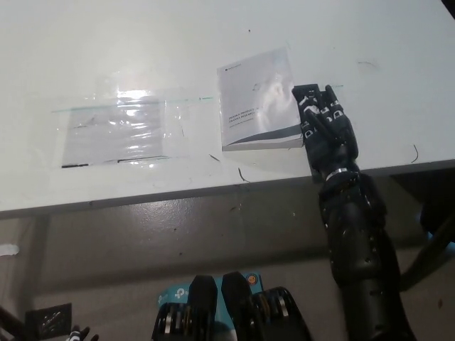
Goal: The robot uses its right hand to slide under the cover of the book kept in the middle of the desk and open it
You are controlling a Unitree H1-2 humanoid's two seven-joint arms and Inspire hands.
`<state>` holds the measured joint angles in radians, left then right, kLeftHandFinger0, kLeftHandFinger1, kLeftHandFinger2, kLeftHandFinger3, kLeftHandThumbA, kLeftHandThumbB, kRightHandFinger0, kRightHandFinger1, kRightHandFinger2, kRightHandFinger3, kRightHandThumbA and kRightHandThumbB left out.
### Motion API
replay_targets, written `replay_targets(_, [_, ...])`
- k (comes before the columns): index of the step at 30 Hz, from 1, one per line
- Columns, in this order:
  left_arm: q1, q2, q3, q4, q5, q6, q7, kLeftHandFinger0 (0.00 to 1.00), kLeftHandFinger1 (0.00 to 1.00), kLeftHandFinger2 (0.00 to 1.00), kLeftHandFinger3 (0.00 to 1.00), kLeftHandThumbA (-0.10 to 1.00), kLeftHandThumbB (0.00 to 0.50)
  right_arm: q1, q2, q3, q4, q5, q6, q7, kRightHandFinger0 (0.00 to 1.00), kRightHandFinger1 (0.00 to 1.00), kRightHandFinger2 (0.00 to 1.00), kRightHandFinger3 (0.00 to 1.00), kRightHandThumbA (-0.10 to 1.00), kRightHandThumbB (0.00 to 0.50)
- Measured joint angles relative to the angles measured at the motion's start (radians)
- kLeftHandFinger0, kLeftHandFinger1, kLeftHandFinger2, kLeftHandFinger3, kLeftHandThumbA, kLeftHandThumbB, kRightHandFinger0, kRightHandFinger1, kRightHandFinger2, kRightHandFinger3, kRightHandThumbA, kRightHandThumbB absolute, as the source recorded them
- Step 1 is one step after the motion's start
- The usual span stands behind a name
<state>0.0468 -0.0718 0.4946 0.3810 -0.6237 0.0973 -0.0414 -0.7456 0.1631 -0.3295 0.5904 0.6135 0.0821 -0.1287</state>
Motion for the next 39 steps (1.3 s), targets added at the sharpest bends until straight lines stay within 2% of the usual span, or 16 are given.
replay_targets(3, [0.003,0.0,0.0,-0.002,-0.001,0.001,0.0,0.77,0.79,0.83,0.9,0.92,0.195,0.002,-0.002,0.0,0.0,-0.002,-0.003,0.003,1.0,1.0,1.0,1.0,1.0,0.251])
replay_targets(4, [0.003,0.0,0.0,-0.002,-0.001,0.001,0.0,0.77,0.78,0.81,0.87,0.91,0.199,0.004,-0.003,0.0,0.0,-0.002,-0.003,0.003,1.0,1.0,1.0,1.0,1.0,0.317])
replay_targets(5, [0.003,0.0,0.0,-0.002,-0.001,0.001,0.0,0.77,0.78,0.81,0.86,0.91,0.2,0.006,-0.002,0.0,0.0,-0.003,-0.005,0.003,1.0,1.0,1.0,1.0,1.0,0.319])
replay_targets(8, [0.002,0.0,-0.001,0.0,-0.001,0.001,0.0,0.76,0.76,0.78,0.85,0.91,0.177,0.01,0.001,-0.002,0.004,-0.004,-0.01,0.005,1.0,1.0,1.0,1.0,1.0,0.275])
replay_targets(12, [0.003,0.0,-0.004,-0.001,-0.001,0.001,0.0,0.78,0.79,0.83,0.89,0.92,0.182,0.01,0.011,-0.005,0.015,-0.004,-0.018,0.012,1.0,1.0,1.0,1.0,1.0,0.265])
replay_targets(13, [0.003,0.0,-0.005,-0.001,-0.001,0.001,0.0,0.77,0.78,0.82,0.89,0.91,0.196,0.01,0.015,-0.006,0.018,-0.004,-0.019,0.013,1.0,1.0,1.0,1.0,1.0,0.252])
replay_targets(17, [0.002,0.002,-0.008,-0.001,-0.001,0.001,0.0,0.79,0.79,0.83,0.91,0.91,0.189,0.01,0.034,-0.011,0.047,-0.004,-0.031,0.018,1.0,1.0,1.0,1.0,1.0,0.277])
replay_targets(20, [0.003,0.001,-0.008,-0.001,-0.001,0.002,0.0,0.78,0.79,0.82,0.89,0.93,0.184,0.01,0.047,-0.011,0.07,-0.004,-0.044,0.023,1.0,1.0,1.0,1.0,1.0,0.258])
replay_targets(22, [0.003,0.002,-0.008,-0.001,-0.001,0.002,0.0,0.78,0.78,0.8,0.87,0.92,0.192,0.008,0.051,-0.011,0.077,-0.005,-0.055,0.023,1.0,1.0,1.0,1.0,1.0,0.261])
replay_targets(32, [0.012,0.004,-0.009,-0.009,-0.001,0.009,0.0,0.77,0.78,0.82,0.89,0.91,0.21,-0.009,0.054,-0.003,0.112,-0.014,-0.08,0.026,1.0,1.0,1.0,1.0,1.0,0.278])
replay_targets(34, [0.013,0.004,-0.01,-0.009,-0.001,0.009,0.0,0.76,0.77,0.81,0.88,0.92,0.193,-0.016,0.054,0.011,0.124,-0.024,-0.081,0.026,1.0,1.0,1.0,1.0,1.0,0.28])
replay_targets(39, [0.013,0.007,-0.015,-0.009,0.0,0.015,0.0,0.77,0.78,0.82,0.89,0.91,0.193,-0.045,0.054,0.062,0.147,-0.064,-0.081,0.026,1.0,1.0,1.0,1.0,1.0,0.276])
